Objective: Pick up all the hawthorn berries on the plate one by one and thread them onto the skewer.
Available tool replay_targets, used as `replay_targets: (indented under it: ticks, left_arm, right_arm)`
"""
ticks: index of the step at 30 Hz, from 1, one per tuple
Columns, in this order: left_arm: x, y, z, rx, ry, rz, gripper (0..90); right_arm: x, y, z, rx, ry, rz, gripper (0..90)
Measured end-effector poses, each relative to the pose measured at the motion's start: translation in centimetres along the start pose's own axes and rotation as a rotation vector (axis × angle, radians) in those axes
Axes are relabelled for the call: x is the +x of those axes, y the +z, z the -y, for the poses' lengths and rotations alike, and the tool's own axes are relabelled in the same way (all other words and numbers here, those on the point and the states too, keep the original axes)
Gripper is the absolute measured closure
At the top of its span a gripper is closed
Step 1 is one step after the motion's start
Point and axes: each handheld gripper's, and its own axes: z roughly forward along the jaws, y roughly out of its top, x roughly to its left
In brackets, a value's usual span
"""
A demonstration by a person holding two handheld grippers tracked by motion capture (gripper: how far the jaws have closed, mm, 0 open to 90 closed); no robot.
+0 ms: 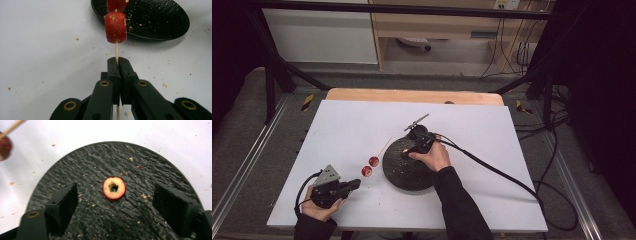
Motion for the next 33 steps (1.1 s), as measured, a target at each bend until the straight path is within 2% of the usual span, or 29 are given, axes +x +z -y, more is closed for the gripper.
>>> replay_targets:
  ticks: [6,14,21,29,33]
  left_arm:
    - [-0.1,0.1,0.0,0.001,0.002,0.002,88.1]
    - [0.0,0.0,-0.1,0.000,0.000,0.004,88.1]
    - [0.0,0.1,-0.1,0.002,0.002,0.005,88.1]
    - [0.0,0.1,-0.1,0.003,0.003,0.005,88.1]
    - [0.0,0.1,-0.1,0.003,0.003,0.005,88.1]
  right_arm:
    - [-0.3,1.1,-0.5,0.029,-0.005,-0.007,34.5]
    - [-1.0,2.1,-0.7,0.075,0.027,-0.036,46.9]
    - [-1.0,2.6,-0.8,0.087,0.036,-0.068,54.4]
    - [-1.0,2.7,-0.9,0.099,0.032,-0.075,61.5]
    - [-1.0,2.8,-0.9,0.110,0.031,-0.077,62.0]
